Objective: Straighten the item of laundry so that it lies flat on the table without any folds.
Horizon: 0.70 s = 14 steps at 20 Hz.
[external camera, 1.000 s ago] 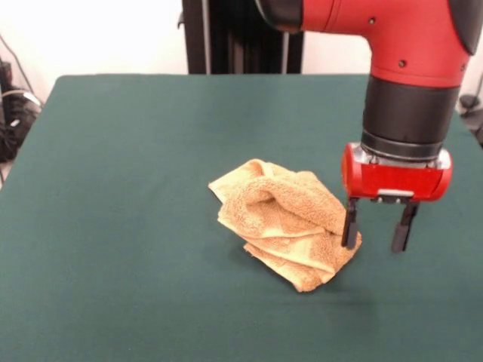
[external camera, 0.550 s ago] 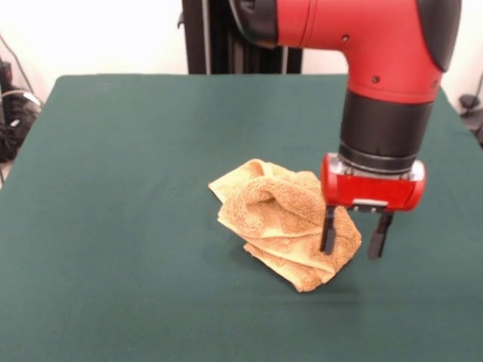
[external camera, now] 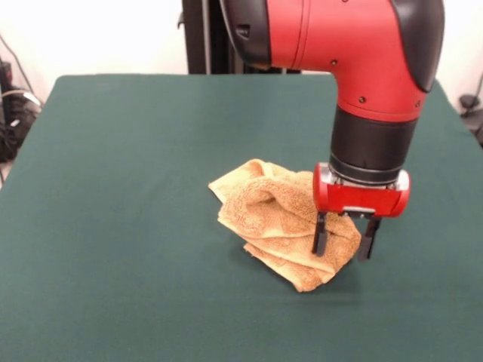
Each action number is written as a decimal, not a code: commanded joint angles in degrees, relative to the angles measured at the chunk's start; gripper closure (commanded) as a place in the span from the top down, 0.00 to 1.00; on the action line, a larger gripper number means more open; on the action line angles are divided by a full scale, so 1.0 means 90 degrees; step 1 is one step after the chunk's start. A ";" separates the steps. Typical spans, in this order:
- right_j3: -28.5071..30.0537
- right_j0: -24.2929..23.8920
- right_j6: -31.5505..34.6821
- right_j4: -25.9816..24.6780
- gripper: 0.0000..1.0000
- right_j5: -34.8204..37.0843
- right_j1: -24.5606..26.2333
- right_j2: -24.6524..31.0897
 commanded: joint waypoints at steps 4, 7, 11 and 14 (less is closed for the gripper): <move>0.0484 -0.0080 0.0923 -0.0045 1.00 -0.0827 0.0796 0.0500; 0.0260 -0.0017 0.0958 -0.0061 1.00 -0.0994 0.1024 0.0341; -0.0001 -0.0147 0.0774 -0.0035 1.00 -0.1146 0.1306 0.0489; -0.0403 0.0110 0.0956 0.0048 1.00 -0.0992 0.1640 0.0054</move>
